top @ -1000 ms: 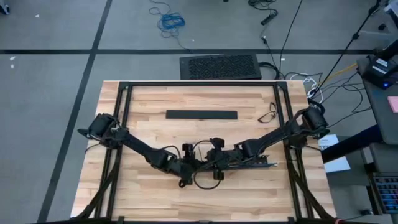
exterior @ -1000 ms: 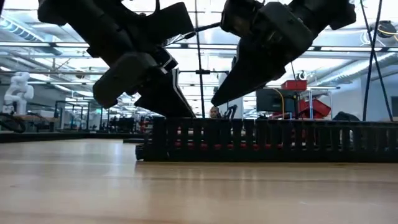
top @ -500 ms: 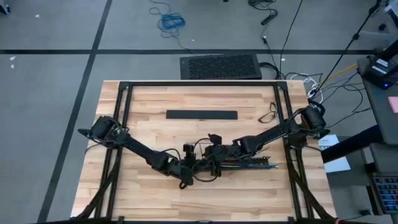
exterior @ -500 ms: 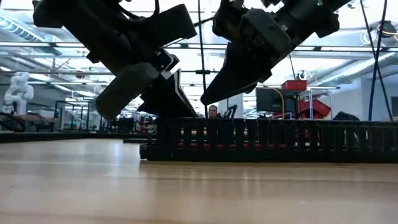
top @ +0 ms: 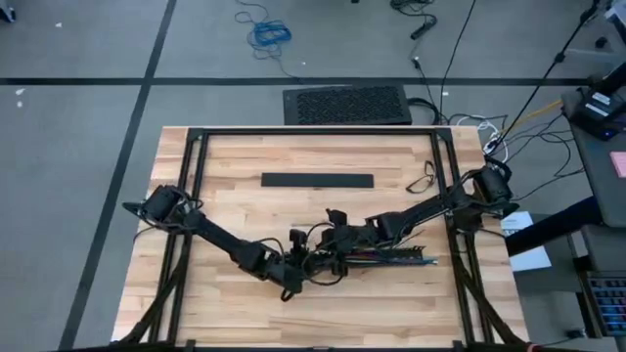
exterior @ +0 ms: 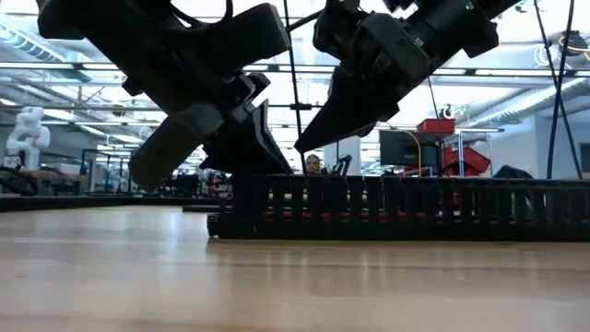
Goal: Ziptie cables
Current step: Put the zip tied cables into the black cable duct
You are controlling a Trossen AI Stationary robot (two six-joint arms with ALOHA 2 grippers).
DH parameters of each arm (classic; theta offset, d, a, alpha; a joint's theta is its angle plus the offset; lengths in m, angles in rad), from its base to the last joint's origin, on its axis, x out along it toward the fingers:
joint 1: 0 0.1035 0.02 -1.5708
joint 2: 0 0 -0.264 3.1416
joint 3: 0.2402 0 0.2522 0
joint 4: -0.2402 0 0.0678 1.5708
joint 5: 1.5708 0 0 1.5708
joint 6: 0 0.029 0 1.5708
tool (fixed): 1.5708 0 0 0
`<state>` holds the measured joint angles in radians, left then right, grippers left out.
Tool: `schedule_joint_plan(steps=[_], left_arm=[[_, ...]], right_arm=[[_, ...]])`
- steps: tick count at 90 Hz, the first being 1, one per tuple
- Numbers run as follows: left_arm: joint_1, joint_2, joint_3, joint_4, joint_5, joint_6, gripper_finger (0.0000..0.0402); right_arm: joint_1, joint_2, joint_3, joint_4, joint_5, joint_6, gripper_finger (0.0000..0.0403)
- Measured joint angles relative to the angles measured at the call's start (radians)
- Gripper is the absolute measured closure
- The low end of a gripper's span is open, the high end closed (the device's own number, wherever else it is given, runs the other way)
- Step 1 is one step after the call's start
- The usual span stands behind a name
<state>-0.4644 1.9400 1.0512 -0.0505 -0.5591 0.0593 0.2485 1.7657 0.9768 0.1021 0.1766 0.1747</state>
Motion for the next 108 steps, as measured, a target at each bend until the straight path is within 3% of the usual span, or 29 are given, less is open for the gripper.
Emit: schedule_joint_plan(steps=[30,51,77,88,108], left_arm=[[-0.001,0.0,0.0,-0.003,0.0,0.0,0.0402],[-0.003,0.0,-0.001,-0.003,0.0,0.001,0.0402],[-0.003,0.001,-0.002,0.023,-0.017,-0.027,0.0399],[0.001,-0.017,-0.002,0.035,0.016,-0.097,0.0368],[0.005,-0.062,-0.006,0.01,0.052,-0.132,0.0257]], right_arm=[[-0.014,0.068,0.0,0.083,-0.029,-0.007,0.0402],[-0.019,0.078,0.0,0.042,0.034,0.011,0.0403],[-0.013,0.074,0.0,-0.017,0.034,0.049,0.0401],[0.005,0.051,0.0,-0.013,0.034,0.026,0.038],[0.026,0.016,0.0,-0.033,0.07,0.0,0.0286]])
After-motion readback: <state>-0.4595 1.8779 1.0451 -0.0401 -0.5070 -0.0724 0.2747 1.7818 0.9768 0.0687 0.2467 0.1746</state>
